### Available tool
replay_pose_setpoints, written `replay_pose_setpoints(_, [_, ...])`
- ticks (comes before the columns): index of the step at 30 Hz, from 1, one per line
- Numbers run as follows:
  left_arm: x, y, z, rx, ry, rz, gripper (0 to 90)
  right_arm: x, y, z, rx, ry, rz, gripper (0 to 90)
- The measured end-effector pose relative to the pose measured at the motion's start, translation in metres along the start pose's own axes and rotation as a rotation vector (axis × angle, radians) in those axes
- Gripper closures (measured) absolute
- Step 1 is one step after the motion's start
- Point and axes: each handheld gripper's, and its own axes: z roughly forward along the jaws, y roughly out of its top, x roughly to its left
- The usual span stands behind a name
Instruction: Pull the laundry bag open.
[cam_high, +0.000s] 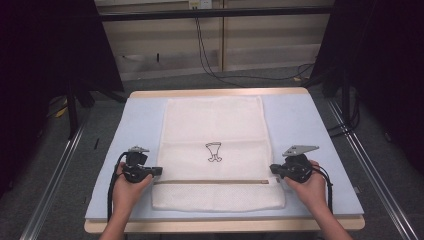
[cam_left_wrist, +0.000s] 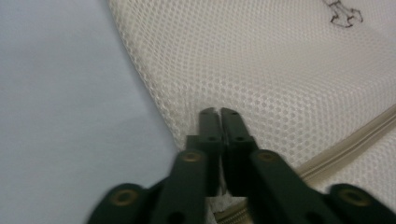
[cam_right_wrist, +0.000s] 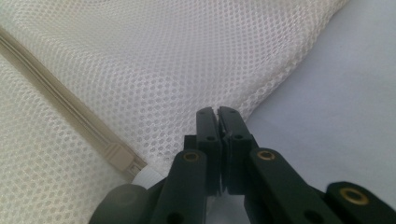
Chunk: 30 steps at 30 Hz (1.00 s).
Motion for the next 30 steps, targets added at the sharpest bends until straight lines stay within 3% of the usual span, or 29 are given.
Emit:
replay_pose_setpoints(1, [0.001, -0.001, -0.002, -0.006, 0.017, -0.005, 69.9, 0.0, 0.0, -0.001, -0.004, 0.005, 0.002, 88.0])
replay_pose_setpoints(2, [0.002, -0.003, -0.003, 0.002, 0.028, -0.016, 65.3, 0.0, 0.0, -0.002, 0.001, 0.001, -0.001, 88.0])
replay_pose_setpoints(4, [0.005, -0.005, -0.004, 0.004, 0.053, -0.036, 60.0, 0.001, -0.001, -0.001, -0.004, 0.008, -0.006, 88.0])
replay_pose_setpoints(6, [0.009, -0.008, -0.003, 0.026, 0.032, -0.068, 59.0, 0.002, -0.002, -0.001, 0.001, 0.005, -0.011, 88.0])
replay_pose_setpoints(7, [0.008, -0.01, -0.002, 0.012, 0.027, -0.076, 59.0, 0.002, -0.002, 0.0, -0.003, 0.006, -0.019, 88.0])
replay_pose_setpoints(12, [0.006, -0.005, 0.002, 0.055, 0.012, -0.053, 83.3, 0.003, -0.002, -0.001, 0.003, 0.008, -0.009, 88.0])
replay_pose_setpoints(15, [0.007, -0.001, 0.002, 0.062, 0.013, -0.037, 87.5, 0.003, -0.002, 0.0, -0.003, 0.009, -0.012, 87.9])
replay_pose_setpoints(16, [0.008, -0.001, 0.002, 0.038, 0.036, -0.047, 87.7, 0.003, -0.002, 0.0, -0.006, 0.011, -0.011, 87.9])
replay_pose_setpoints(18, [0.012, 0.001, 0.001, 0.023, 0.042, -0.06, 87.8, 0.002, -0.001, 0.001, -0.017, 0.017, 0.001, 87.7])
replay_pose_setpoints(20, [0.012, 0.001, 0.001, 0.016, 0.024, -0.077, 87.5, 0.002, 0.0, 0.003, -0.027, 0.021, -0.01, 86.6])
replay_pose_setpoints(21, [0.012, 0.001, -0.001, 0.03, 0.023, -0.058, 87.1, 0.002, 0.0, 0.003, -0.022, 0.018, -0.014, 85.3])
replay_pose_setpoints(23, [0.011, 0.001, -0.003, 0.012, 0.027, -0.058, 81.6, 0.004, -0.001, 0.001, -0.028, 0.0, -0.009, 81.0])
replay_pose_setpoints(24, [0.01, 0.001, -0.004, -0.006, 0.029, -0.063, 73.7, 0.004, -0.001, -0.001, -0.033, -0.005, -0.011, 79.5])
replay_pose_setpoints(30, [-0.003, 0.006, -0.011, -0.056, -0.028, -0.048, 54.5, 0.004, -0.004, -0.012, -0.088, -0.003, -0.056, 77.8])
